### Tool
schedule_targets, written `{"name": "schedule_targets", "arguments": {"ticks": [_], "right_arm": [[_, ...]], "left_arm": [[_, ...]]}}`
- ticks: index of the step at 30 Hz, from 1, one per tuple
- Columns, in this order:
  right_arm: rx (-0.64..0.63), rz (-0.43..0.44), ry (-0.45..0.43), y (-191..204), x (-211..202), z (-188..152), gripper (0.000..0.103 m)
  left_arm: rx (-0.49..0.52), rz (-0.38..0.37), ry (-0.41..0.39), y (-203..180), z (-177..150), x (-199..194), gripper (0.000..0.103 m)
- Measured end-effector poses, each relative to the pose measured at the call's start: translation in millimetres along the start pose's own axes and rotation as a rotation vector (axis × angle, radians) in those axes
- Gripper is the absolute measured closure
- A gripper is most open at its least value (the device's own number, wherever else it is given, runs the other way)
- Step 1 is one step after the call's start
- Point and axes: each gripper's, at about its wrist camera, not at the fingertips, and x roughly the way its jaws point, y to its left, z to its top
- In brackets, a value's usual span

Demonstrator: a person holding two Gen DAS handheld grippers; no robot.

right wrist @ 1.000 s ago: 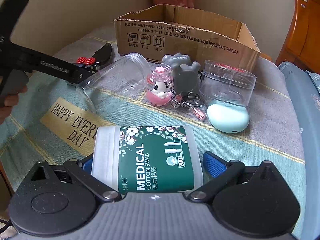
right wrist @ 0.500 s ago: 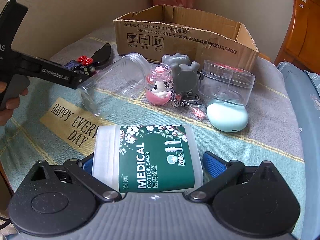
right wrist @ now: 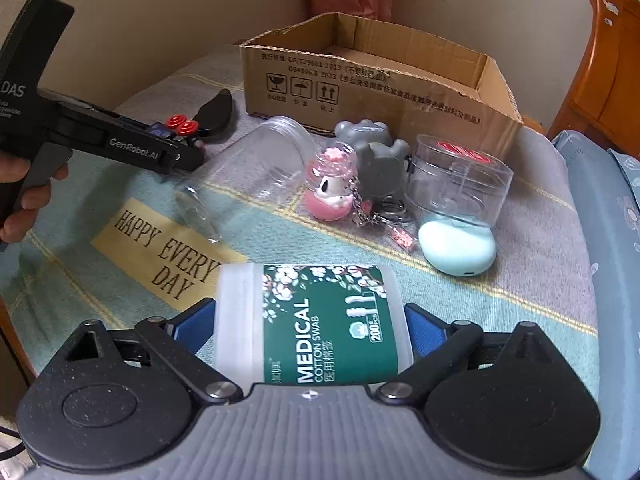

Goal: Organize rigid objects
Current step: 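Grasp the black-and-blue block with the left gripper while the right gripper grasps the white swab tub, then carry the block and swab tub into the box and open both grippers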

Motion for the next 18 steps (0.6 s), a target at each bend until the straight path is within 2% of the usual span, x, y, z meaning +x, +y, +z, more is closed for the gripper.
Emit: {"name": "schedule_targets", "arguments": {"ticks": [1, 4, 18], "right_arm": [[-0.005, -0.004, 0.005, 0.5, 0.3, 0.6, 0.012], [-0.016, -0.014, 0.017, 0.5, 0.8, 2.0, 0.014], [-0.067, -0.006, 0.02, -5.3, -10.2, 4.6, 0.017]], "left_arm": [[0.003, -0.004, 0.0, 0.5, 0.5, 0.2, 0.044], [0.014, -0.011, 0.002, 0.9, 1.9, 0.0, 0.051], [0.045, -0.008, 0.031, 7.1, 3.2, -11.1, 0.052]]}}
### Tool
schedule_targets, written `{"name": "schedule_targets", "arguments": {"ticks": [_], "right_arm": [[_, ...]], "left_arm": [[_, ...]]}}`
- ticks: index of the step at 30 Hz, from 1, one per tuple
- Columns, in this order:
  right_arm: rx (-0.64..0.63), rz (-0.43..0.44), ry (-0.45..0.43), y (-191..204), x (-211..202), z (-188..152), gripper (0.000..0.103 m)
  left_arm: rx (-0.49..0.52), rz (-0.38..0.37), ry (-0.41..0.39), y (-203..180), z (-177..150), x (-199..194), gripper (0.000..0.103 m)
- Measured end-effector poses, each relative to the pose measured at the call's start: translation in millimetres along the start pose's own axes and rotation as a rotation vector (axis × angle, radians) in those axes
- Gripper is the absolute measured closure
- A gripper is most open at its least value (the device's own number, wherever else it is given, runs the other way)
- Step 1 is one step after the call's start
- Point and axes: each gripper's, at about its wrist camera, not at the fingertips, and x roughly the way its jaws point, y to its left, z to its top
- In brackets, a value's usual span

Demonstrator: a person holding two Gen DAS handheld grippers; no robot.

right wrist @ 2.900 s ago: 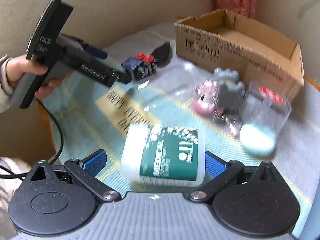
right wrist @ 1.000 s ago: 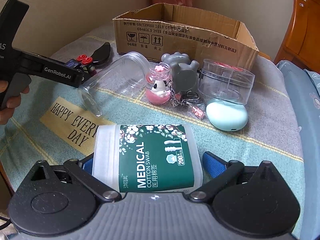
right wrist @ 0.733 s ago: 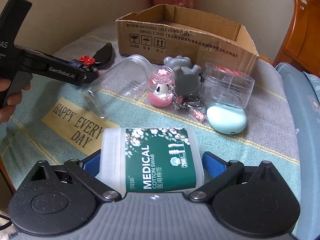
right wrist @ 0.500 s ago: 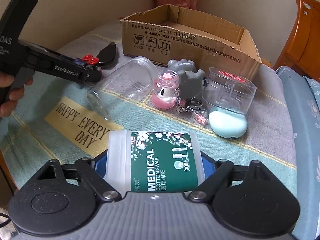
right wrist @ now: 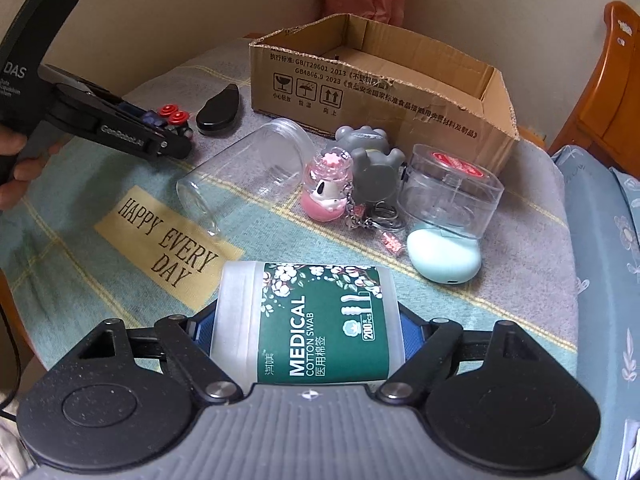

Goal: Organize rigid objects
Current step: 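Carry the block and swab tub into the box and open both grippers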

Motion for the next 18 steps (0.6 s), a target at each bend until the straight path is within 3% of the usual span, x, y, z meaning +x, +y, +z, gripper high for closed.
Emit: {"name": "schedule_targets", "arguments": {"ticks": [10, 18], "right_arm": [[0.006, 0.049, -0.031, -19.3, -22.7, 8.9, 0.017], [0.028, 0.08, -0.11, -48.4, -44.1, 41.0, 0.017]], "left_arm": [[0.022, -0.039, -0.017, -1.5, 13.8, -33.3, 0.052], [0.052, -0.107, -0.034, -13.5, 49.8, -54.7, 0.052]]}}
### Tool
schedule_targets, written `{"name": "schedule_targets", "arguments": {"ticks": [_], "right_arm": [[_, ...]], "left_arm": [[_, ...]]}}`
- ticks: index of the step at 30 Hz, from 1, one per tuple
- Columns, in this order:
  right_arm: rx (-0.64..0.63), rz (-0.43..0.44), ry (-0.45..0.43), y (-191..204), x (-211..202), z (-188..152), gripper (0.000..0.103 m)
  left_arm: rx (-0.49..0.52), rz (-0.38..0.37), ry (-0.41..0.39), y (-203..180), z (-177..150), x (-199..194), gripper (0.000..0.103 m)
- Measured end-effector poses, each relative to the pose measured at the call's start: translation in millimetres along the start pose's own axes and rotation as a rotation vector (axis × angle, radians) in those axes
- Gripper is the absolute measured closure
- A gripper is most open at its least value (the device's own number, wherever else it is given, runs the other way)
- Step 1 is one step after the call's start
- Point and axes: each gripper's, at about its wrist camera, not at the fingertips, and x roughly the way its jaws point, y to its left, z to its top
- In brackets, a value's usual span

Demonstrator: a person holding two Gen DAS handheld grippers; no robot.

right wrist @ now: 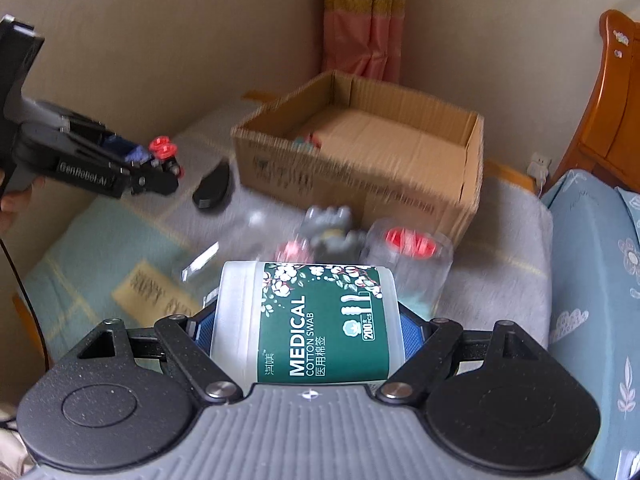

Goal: Organize rigid objects
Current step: 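Carry the block and swab tub into the box and open both grippers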

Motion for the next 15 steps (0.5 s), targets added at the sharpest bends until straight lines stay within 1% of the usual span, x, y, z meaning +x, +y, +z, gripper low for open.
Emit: {"name": "schedule_targets", "arguments": {"ticks": [6, 11, 15], "right_arm": [[-0.013, -0.02, -0.08, -16.9, -6.5, 35.4, 0.017], [0.009, -0.029, -0.111, -38.4, -1.2, 63.5, 0.017], [0.028, -0.043, -0.122, -55.5, 7.9, 81.2, 0.017]], "left_arm": [[0.031, -0.028, -0.015, -8.6, 41.8, 0.5, 0.051], [0.054, -0.009, -0.021, -12.9, 80.8, 12.4, 0.051], [0.061, 0.002, -0.013, -13.0, 107.7, 29.7, 0.051]]}}
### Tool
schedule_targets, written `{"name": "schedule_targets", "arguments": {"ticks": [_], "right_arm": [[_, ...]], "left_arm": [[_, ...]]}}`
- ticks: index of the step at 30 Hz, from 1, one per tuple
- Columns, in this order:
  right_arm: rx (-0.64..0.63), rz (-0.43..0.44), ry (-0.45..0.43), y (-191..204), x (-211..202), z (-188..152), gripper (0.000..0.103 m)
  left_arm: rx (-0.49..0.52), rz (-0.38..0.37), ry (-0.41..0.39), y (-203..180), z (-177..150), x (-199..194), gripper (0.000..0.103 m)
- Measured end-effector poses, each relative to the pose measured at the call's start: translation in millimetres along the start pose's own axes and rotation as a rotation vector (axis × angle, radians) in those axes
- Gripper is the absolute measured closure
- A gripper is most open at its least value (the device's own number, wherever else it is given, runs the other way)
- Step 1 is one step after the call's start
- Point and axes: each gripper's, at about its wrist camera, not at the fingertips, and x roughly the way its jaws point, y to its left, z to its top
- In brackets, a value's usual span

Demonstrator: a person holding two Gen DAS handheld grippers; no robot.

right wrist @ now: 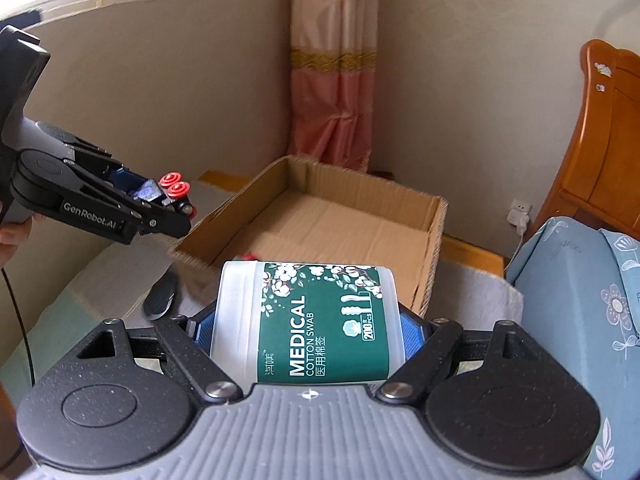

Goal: Organize rigid objects
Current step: 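Carry the block and swab tub into the box and open both grippers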

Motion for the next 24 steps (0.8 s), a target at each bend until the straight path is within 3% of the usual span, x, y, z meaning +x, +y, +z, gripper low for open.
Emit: {"name": "schedule_targets", "arguments": {"ticks": [15, 17, 18, 19, 24], "right_arm": [[0.084, -0.01, 0.003, -47.0, 47.6, 41.3, 0.017], [0.082, -0.01, 0.006, -48.8, 50.7, 40.0, 0.017], [0.081, -0.012, 0.008, -49.2, 52.6, 38.8, 0.017], [0.08, -0.013, 0.01, -49.2, 53.5, 38.7, 0.017], [0.082, -0.012, 0.028, -51.6, 62.3, 37.2, 0.017]], "left_arm": [[-0.033, 0.046, 0.044, 14.2, 68.5, 89.1, 0.051], [-0.04, 0.06, 0.03, 15.7, 70.3, 95.9, 0.045], [-0.041, 0.068, 0.033, 16.2, 70.8, 98.9, 0.027], [-0.042, 0.078, 0.03, 16.8, 69.9, 100.5, 0.019], [-0.059, 0.065, 0.032, 21.5, 62.1, 95.0, 0.019]]}}
